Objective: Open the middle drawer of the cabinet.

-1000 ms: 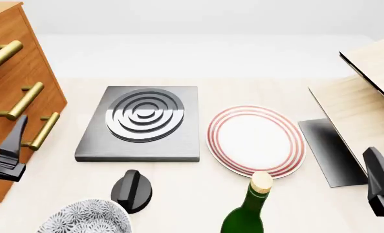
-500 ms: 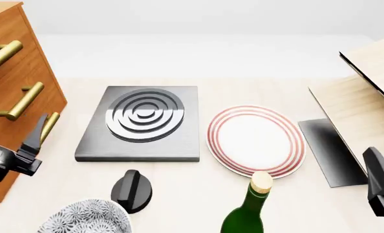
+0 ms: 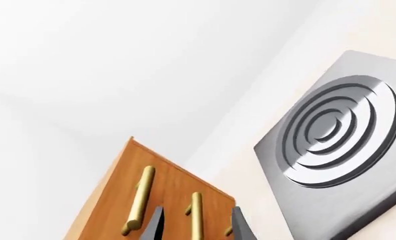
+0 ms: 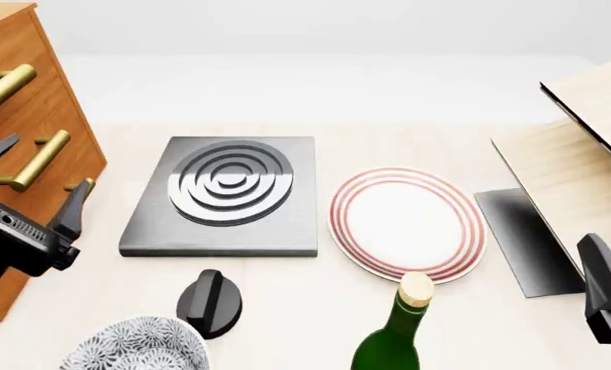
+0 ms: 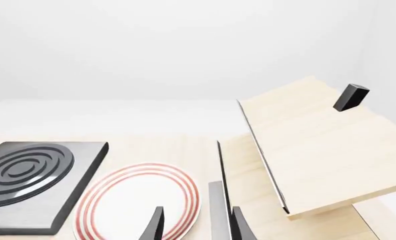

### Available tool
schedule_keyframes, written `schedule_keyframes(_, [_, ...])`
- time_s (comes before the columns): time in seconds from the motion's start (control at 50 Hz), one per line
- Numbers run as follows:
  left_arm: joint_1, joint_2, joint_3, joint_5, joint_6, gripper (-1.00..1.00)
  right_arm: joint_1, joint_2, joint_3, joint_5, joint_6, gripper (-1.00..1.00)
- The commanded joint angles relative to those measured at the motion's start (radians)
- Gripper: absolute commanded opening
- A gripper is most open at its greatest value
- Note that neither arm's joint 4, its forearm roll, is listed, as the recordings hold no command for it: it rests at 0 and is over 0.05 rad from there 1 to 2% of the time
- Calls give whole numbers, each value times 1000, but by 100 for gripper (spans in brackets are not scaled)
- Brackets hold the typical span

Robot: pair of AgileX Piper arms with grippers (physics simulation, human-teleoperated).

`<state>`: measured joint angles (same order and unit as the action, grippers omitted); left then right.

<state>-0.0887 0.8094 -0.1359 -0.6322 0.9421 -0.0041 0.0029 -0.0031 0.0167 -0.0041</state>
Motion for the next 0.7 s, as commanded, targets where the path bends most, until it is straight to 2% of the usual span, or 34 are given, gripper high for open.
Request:
schedule_keyframes(0.02, [15,37,0,-36,55,100,2,1,0,-5,1,100])
schedule_keyframes(0.42, [66,145,-20,-62,118,100,2,1,0,-5,1,100])
schedule_keyframes(0.52, [74,204,-6,-127,156,100,2,1,0,-5,1,100])
schedule_keyframes(0.64, [82,238,-11,-155,176,100,2,1,0,-5,1,100])
schedule_keyframes(0.66, [84,275,1,-206,210,100,2,1,0,-5,1,100])
schedule_keyframes(0.7, [88,296,4,-242,226,100,2,1,0,-5,1,100])
